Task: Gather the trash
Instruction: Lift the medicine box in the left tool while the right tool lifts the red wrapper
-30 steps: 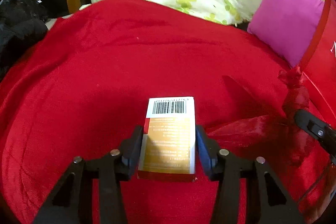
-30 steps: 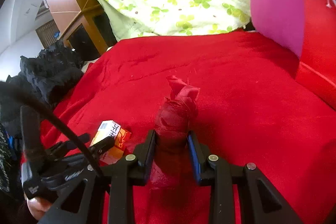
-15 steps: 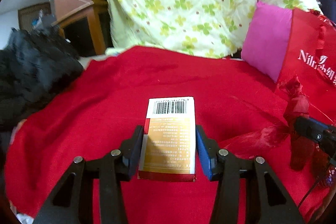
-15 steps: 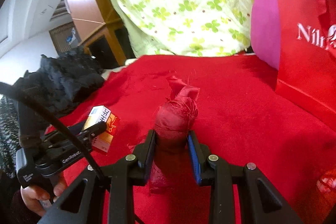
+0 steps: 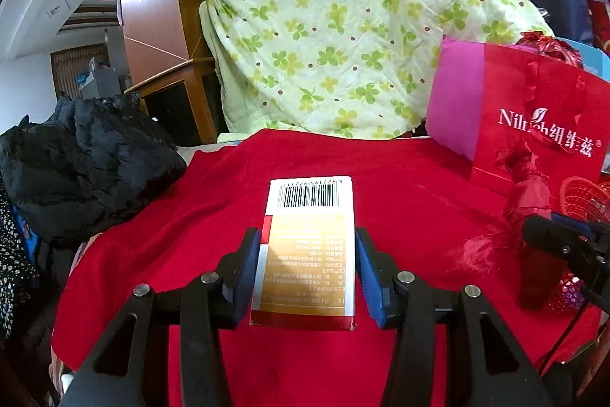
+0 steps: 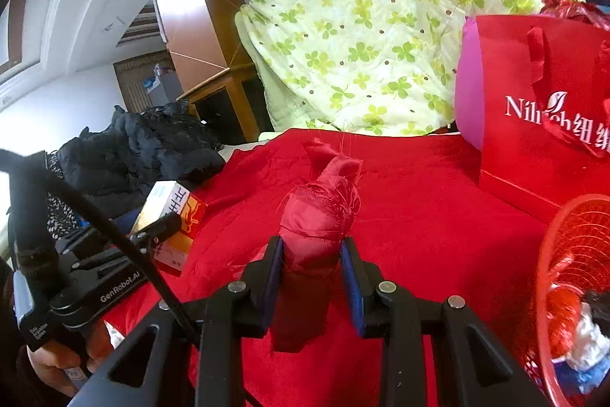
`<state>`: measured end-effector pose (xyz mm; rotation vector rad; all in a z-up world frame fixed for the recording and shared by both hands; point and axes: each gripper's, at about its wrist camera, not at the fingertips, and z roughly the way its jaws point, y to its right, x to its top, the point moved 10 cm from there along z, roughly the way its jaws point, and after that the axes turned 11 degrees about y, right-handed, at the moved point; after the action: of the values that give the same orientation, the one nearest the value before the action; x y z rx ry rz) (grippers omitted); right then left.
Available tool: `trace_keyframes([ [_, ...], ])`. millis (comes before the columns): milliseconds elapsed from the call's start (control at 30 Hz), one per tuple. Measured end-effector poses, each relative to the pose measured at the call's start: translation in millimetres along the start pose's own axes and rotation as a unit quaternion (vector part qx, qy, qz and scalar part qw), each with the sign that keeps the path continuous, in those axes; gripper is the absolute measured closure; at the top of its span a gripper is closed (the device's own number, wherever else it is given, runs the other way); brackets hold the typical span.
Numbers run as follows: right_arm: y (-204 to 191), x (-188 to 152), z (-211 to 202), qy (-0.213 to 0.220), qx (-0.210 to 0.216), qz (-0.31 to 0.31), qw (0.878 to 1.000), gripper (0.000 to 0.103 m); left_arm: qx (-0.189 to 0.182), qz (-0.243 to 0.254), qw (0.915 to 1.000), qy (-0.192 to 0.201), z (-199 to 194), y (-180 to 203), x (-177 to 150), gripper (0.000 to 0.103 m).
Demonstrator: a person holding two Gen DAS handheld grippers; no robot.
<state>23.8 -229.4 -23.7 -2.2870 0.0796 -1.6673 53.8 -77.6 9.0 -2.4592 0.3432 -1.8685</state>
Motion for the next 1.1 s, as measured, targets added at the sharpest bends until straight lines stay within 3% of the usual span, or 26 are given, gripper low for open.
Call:
trace_keyframes([
  [400,-7,6,-52,0.024,0.003,-0.01,1.0,0.07,0.002,0.006,0.9998,0.016,-38,7,5,0.052],
  [1100,-28,7,-89,0.046,0.02,-0.021,0.999,0.07,0.016,0.004,0.9996,0.024,-65,-9,5,0.052],
])
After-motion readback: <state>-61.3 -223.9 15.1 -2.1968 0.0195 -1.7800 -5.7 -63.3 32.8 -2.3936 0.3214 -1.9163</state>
